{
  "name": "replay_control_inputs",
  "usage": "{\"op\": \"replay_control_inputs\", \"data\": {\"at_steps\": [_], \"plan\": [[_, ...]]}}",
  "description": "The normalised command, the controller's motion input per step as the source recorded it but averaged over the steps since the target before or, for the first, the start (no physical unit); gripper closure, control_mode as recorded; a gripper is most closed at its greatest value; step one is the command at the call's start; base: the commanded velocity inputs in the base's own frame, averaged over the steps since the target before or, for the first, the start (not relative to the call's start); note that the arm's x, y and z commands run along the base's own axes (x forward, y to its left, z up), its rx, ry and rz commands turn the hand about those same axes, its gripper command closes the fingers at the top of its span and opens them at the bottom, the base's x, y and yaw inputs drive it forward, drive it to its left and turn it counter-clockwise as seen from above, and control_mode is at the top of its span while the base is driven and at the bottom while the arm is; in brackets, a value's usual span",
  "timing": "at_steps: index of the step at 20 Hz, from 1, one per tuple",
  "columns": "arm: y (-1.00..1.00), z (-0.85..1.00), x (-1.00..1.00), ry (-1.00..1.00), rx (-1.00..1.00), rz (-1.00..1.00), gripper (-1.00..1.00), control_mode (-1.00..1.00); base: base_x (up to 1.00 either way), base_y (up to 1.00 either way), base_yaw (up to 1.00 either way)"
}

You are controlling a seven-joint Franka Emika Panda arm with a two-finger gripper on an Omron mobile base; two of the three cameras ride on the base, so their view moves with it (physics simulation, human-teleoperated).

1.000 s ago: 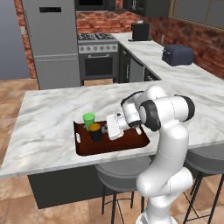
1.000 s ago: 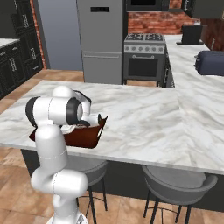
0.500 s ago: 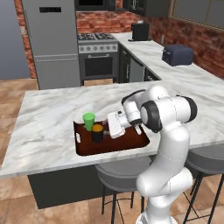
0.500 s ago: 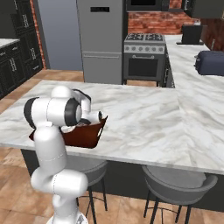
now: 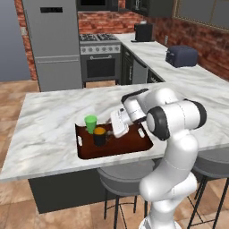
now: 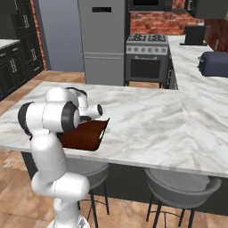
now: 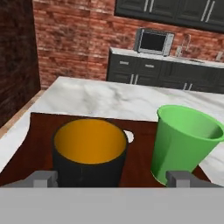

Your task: There is a tray on the dining counter. Grab the cup, mug, and pitcher and place them on the tray. The pitcher may be placed next to the tray if it cannot fit the tray.

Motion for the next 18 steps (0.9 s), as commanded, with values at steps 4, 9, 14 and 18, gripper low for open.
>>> {"op": "replay_control_inputs", "data": {"at_steps": [4, 9, 14, 18], "plan": [[-0.13, 0.3, -0.08, 0.03, -0.15, -0.04, -1.0, -1.0, 0.0, 0.0, 0.0], [-0.16, 0.55, -0.2, 0.09, -0.11, -0.1, -1.0, -1.0, 0.0, 0.0, 0.0], [-0.1, 0.65, -0.34, 0.15, -0.1, -0.19, -1.0, -1.0, 0.0, 0.0, 0.0], [-0.06, 0.58, -0.54, 0.14, -0.11, -0.3, -1.0, -1.0, 0.0, 0.0, 0.0]]}}
